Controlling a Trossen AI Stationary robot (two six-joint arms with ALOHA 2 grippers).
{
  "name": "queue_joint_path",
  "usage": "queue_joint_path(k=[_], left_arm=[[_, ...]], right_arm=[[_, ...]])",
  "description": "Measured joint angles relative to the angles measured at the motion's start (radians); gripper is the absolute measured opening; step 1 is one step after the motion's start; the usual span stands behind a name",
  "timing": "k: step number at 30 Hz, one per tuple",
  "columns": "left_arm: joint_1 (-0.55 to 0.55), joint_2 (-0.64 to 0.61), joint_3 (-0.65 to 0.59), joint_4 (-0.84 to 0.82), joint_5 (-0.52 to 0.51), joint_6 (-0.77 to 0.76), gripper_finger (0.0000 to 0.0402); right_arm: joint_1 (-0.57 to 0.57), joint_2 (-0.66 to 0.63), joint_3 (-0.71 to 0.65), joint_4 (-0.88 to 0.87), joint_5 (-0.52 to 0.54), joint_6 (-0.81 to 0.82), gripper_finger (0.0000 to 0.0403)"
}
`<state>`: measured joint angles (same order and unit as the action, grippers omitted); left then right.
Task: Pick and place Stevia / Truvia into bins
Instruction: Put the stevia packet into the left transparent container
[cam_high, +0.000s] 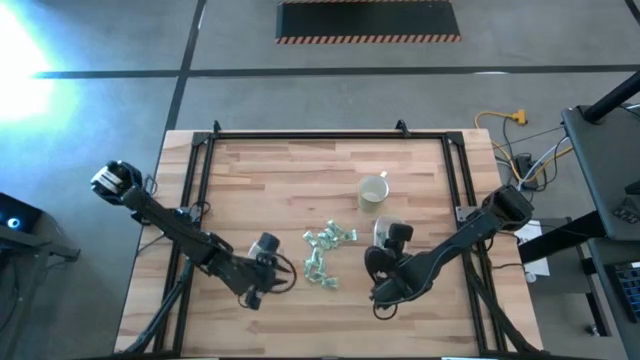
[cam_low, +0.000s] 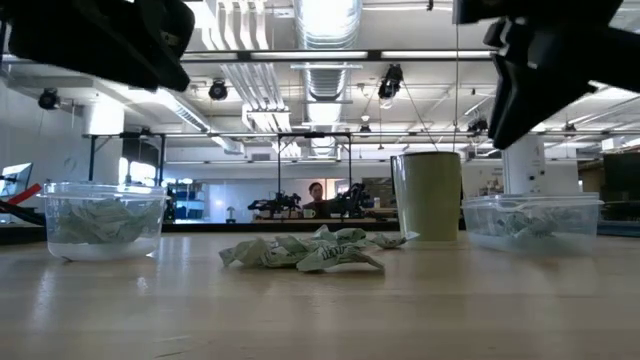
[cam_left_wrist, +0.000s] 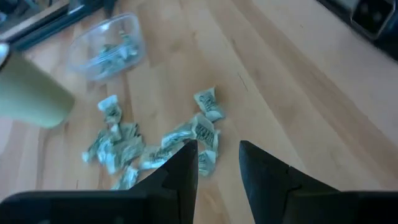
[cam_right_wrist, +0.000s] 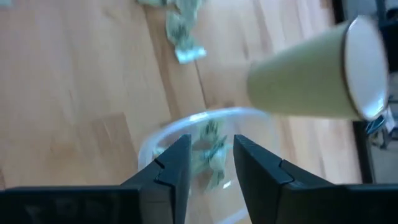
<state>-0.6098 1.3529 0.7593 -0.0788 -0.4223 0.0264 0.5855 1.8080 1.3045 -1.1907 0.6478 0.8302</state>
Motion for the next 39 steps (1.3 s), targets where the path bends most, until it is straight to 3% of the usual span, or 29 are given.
queue_joint_path(k=[6, 25, 39], left_arm=[[0.001, 0.114, 0.014, 0.114, 0.034, 0.146, 0.01], [0.067, 0.452, 0.205, 0.123, 0.051, 0.22, 0.01], [0.124, 0.487, 0.201, 0.094, 0.051, 0.189, 0.01]], right_arm=[[0.02, 0.0, 0.017, 0.079, 0.018, -0.082, 0.0093], [0.026, 0.0, 0.014, 0.125, 0.018, -0.135, 0.007], [0.026, 0.0, 0.014, 0.128, 0.017, -0.135, 0.0064]])
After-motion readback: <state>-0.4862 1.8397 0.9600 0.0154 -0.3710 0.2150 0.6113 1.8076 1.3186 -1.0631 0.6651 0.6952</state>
